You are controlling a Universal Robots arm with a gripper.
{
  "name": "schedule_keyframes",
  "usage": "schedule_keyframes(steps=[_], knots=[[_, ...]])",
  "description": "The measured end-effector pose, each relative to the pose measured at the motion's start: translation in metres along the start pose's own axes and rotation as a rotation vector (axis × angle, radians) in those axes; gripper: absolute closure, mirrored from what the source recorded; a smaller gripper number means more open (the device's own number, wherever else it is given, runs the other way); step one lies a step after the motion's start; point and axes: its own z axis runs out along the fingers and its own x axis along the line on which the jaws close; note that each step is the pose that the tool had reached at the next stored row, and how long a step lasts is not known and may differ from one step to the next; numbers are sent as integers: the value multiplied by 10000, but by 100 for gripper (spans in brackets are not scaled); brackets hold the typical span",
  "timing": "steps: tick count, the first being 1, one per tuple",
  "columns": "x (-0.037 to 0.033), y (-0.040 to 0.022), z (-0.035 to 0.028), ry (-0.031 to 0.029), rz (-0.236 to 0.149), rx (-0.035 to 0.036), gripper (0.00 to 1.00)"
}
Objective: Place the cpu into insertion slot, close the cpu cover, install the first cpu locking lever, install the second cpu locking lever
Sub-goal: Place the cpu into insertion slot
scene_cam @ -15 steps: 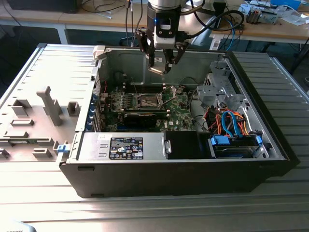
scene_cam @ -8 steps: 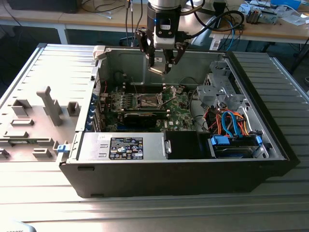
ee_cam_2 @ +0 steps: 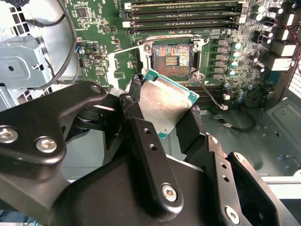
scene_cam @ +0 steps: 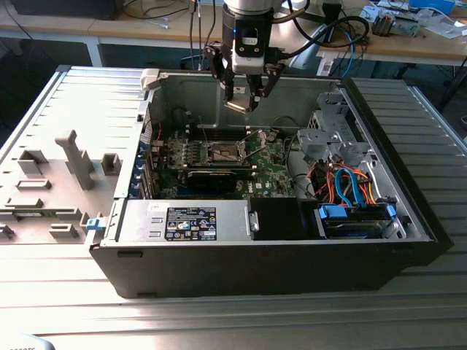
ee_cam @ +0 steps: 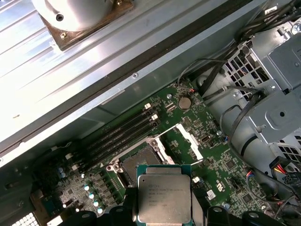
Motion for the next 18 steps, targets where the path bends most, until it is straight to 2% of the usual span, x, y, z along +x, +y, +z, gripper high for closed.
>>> schedule_keyframes(steps=[18], knots=[[0,0,2,-12,178,2,46]])
